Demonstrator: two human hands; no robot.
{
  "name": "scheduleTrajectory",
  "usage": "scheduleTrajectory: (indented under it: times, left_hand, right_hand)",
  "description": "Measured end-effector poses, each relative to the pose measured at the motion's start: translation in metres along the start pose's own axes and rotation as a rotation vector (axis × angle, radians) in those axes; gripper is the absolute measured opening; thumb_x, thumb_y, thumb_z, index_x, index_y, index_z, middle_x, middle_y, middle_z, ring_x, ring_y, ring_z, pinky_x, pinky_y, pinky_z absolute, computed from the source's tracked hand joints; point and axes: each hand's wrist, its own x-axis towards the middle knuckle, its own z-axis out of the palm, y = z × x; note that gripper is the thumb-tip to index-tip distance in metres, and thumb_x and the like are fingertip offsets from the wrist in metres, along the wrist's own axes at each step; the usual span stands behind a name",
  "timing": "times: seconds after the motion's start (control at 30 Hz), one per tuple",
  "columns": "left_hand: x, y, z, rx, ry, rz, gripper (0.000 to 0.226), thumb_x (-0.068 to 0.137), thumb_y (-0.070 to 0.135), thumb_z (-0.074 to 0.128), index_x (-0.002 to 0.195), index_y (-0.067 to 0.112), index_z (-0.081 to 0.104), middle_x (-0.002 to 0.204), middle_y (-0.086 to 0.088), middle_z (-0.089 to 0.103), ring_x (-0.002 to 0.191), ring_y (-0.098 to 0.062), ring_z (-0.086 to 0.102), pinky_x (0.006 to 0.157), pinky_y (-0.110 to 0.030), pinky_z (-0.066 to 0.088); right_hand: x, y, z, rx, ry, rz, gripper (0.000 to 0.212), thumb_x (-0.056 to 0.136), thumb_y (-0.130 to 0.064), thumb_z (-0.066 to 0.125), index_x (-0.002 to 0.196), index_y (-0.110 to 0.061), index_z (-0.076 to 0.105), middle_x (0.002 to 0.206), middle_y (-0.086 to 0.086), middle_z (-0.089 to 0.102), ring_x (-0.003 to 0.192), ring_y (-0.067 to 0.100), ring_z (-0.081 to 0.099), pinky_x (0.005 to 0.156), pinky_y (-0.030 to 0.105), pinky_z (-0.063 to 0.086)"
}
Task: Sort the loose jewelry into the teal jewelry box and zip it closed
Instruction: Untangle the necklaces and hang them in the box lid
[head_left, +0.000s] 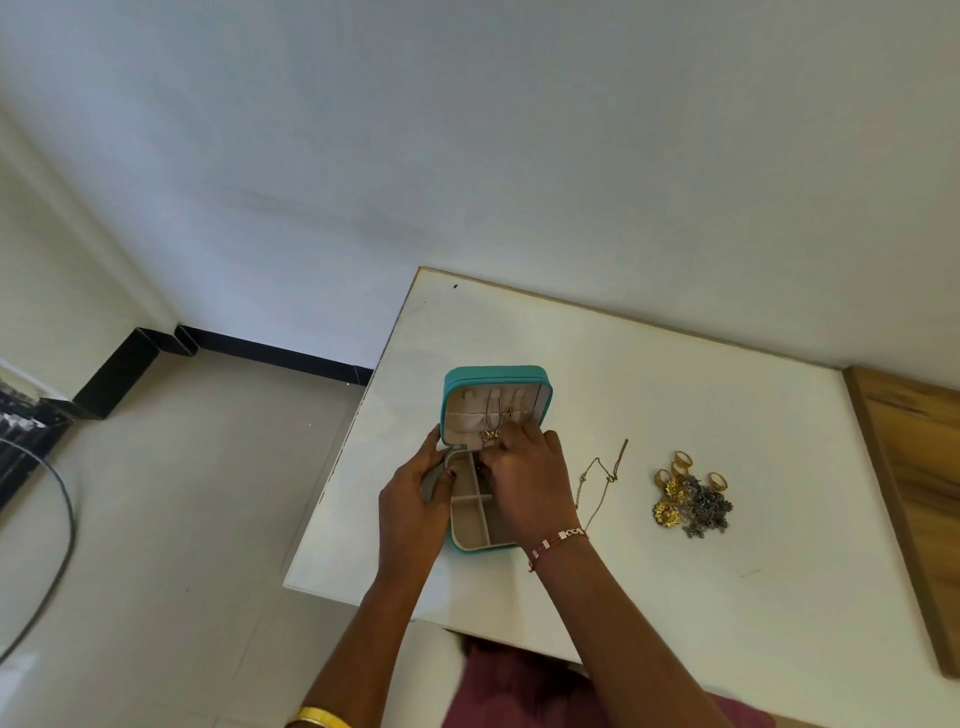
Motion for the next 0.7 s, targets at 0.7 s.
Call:
scheduleTrajectory:
  times: [0.7]
  left_hand:
    - [0.0,-0.004,-0.001,-0.024,-0.002,0.005,0.045,0.09,0.015,0.052,0.134,0.016,0.043,0.113,-0.005,0.064,0.092,-0.008,0.054,0.079,-0.004,0.034]
  right_hand:
    - [0.007,0.01,0.0,0.201,0.311,0.128,0.014,0.065,-0.012,0.079,0.072,-0.011,0.067,0.072,0.006,0.065,0.065,0.025,0.059,0.06,0.027,0.045]
